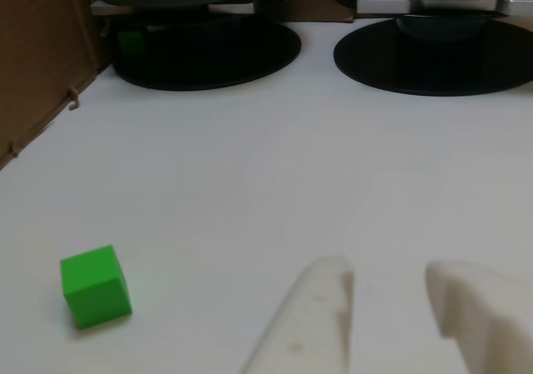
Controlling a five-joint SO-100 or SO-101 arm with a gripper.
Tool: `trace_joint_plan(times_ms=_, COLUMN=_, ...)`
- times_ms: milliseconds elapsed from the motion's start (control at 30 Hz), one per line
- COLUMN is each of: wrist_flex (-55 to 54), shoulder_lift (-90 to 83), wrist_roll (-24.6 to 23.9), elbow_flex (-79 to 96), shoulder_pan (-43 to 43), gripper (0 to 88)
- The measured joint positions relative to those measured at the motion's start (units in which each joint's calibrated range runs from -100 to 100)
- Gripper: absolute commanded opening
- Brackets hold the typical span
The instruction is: Pick up green cube and drop it in the blue box
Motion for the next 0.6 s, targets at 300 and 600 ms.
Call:
trace_joint_plan(times_ms=300, wrist_flex=0.00, shoulder_lift=0.00, wrist_roll=0.00, elbow_flex=0.00, shoulder_pan=-5.90, gripper=2.4)
trace_joint_plan(times_ms=600, wrist_flex=0.00, shoulder_lift=0.00, wrist_roll=0.00, elbow_flex=0.00, shoulder_pan=-7.54, gripper=2.5)
